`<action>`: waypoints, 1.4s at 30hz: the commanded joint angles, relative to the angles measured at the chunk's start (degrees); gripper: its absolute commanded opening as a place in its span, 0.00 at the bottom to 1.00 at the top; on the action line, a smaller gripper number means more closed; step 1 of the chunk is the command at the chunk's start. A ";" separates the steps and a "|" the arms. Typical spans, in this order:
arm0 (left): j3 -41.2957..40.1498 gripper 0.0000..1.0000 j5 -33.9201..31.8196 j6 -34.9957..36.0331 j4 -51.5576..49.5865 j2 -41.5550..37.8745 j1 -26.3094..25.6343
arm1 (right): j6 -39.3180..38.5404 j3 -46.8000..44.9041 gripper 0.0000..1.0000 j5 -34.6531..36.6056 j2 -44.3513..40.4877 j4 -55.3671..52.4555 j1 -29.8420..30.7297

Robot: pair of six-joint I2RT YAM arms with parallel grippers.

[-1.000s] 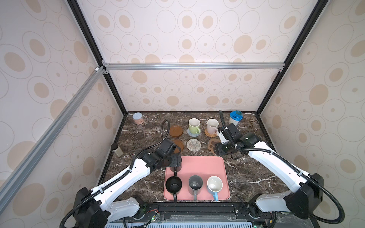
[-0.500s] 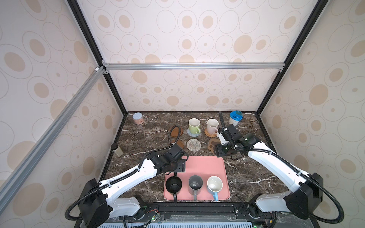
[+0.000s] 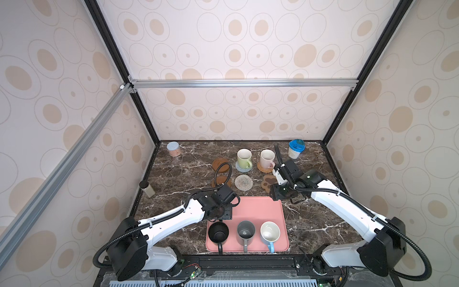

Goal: Place cups on coasters
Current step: Pick up the cup from the tray.

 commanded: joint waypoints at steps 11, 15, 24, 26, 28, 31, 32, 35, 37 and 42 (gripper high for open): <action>-1.51 0.54 -1.73 -1.26 2.79 2.08 1.21 | 1.23 1.18 0.56 -0.04 1.14 -0.79 0.27; -2.08 0.50 -1.22 -1.01 4.71 2.76 2.27 | 1.48 1.18 0.56 0.11 1.23 -1.04 0.29; -2.79 0.45 -1.03 -1.02 7.34 4.26 3.62 | 1.82 1.43 0.56 0.38 1.75 -0.98 0.26; -3.11 0.43 -1.02 -1.08 7.94 4.18 3.89 | 1.91 1.53 0.56 0.28 1.92 -1.04 0.29; -3.32 0.41 -1.18 -0.98 8.06 4.17 4.07 | 1.90 1.53 0.56 0.36 1.91 -1.04 0.27; -3.43 0.38 -1.42 -0.75 8.08 4.18 4.20 | 2.05 1.53 0.56 0.47 2.02 -1.04 0.27; -3.49 0.37 -1.46 -0.64 8.14 4.19 4.21 | 2.00 1.53 0.56 0.55 2.15 -1.04 0.27; -3.68 0.35 -1.46 -0.06 8.32 4.26 4.34 | 1.99 1.49 0.56 0.64 2.20 -1.04 0.32; -3.63 0.33 -1.37 0.26 8.30 4.64 4.29 | 2.08 1.44 0.56 0.63 2.31 -1.04 0.28; -4.01 0.27 -2.14 0.01 8.13 4.29 4.29 | 2.17 1.22 0.56 0.64 2.20 -1.08 0.27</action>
